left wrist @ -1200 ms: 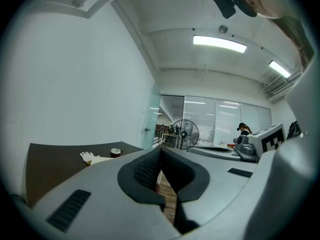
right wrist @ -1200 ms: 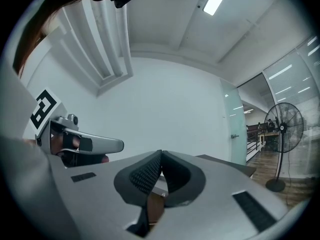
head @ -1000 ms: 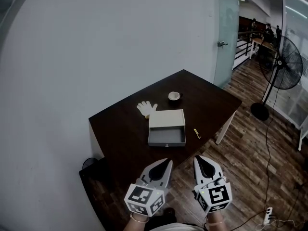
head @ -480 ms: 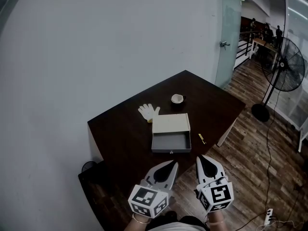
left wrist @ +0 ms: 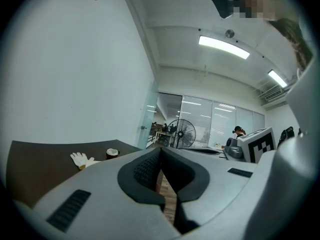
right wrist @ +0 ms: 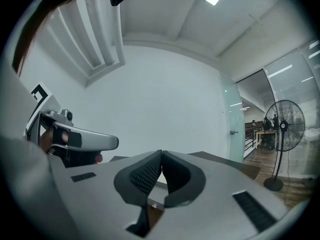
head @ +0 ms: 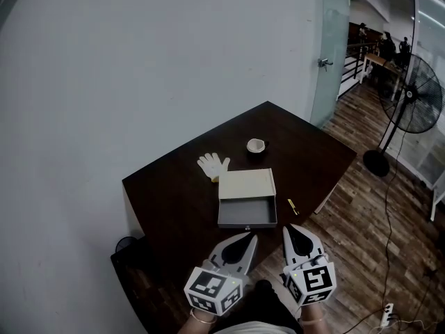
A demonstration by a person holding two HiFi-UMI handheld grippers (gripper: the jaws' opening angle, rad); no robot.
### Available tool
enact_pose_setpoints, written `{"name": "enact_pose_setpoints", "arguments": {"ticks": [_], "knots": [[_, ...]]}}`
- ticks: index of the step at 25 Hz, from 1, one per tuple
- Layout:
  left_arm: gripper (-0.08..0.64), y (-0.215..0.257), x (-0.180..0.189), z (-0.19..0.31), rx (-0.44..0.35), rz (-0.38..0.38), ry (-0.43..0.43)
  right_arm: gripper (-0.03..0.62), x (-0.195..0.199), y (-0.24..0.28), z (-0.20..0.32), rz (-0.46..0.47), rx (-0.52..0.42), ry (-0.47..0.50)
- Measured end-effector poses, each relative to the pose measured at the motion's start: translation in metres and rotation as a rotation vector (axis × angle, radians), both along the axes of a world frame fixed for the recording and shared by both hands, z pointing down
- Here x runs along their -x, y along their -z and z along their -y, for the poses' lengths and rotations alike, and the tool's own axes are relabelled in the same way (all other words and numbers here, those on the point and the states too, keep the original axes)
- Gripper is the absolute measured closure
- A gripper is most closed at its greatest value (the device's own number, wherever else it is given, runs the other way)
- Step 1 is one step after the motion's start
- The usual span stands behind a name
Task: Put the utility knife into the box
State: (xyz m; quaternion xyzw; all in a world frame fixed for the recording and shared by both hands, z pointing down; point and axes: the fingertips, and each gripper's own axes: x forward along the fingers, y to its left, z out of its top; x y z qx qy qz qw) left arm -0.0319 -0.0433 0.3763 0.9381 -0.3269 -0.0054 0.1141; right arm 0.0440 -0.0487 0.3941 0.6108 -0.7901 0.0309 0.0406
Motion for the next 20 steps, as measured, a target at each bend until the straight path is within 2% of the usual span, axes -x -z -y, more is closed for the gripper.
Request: {"name": "enact_pose_setpoints", "arguments": {"ticks": [3,8,14,20], "knots": [[0.543,-0.001,-0.007,0.017,0.002,0.005,0.002,0.583,-0.009,-0.007,0.017,-0.016,0.033,0.0],[0.543,-0.004,-0.02,0.046,0.002,0.017,0.004,0.583,-0.028,-0.013,0.05,-0.036,0.015,-0.009],[0.543,-0.011,-0.036,0.077,0.007,0.02,0.011,0.574,-0.049,-0.027,0.084,-0.06,0.042,-0.003],[0.543,-0.016,-0.051,0.102,0.014,0.034,0.008,0.567,-0.068,-0.045,0.114,-0.131,0.079,0.009]]}}
